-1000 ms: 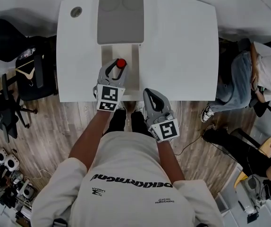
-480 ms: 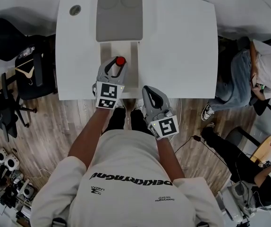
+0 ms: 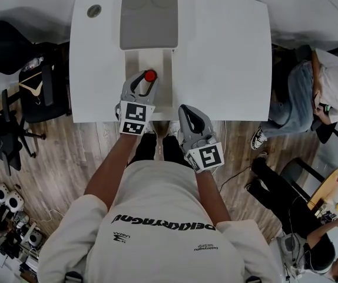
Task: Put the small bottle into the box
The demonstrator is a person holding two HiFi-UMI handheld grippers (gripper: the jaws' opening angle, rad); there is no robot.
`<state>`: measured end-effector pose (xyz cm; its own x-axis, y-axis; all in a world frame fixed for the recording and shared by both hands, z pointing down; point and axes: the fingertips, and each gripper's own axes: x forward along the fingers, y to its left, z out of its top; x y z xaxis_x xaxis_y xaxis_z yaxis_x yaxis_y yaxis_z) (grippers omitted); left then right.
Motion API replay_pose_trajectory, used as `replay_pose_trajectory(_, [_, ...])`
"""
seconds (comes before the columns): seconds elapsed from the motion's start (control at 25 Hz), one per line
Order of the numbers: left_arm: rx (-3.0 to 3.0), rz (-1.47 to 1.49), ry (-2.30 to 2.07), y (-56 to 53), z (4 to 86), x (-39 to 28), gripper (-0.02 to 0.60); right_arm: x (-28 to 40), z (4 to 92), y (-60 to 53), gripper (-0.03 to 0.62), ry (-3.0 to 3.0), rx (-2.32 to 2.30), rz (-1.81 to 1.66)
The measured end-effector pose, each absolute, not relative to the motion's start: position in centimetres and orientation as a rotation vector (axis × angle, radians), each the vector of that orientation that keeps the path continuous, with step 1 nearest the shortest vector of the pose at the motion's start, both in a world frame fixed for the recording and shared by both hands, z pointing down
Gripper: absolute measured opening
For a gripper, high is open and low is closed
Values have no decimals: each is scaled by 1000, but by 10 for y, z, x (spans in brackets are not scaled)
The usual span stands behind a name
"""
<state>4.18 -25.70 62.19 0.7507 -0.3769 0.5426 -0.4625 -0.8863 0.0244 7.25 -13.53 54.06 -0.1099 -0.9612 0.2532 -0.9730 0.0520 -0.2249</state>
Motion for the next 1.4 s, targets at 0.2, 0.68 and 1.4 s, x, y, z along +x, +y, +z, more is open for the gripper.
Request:
replay_pose_trajectory(0.2, [2778, 816, -682, -258, 622, 42, 158, 74, 538, -133, -2, -2248, 2075, 523])
replay_pose_trajectory(0.68, [2757, 787, -719, -257, 616, 36, 195, 72, 534, -126, -2, -2251, 2076, 514])
replay_pose_trajectory(1.4, [2789, 730, -770, -249, 595, 27, 181, 67, 520, -119, -2, -2266, 2085, 456])
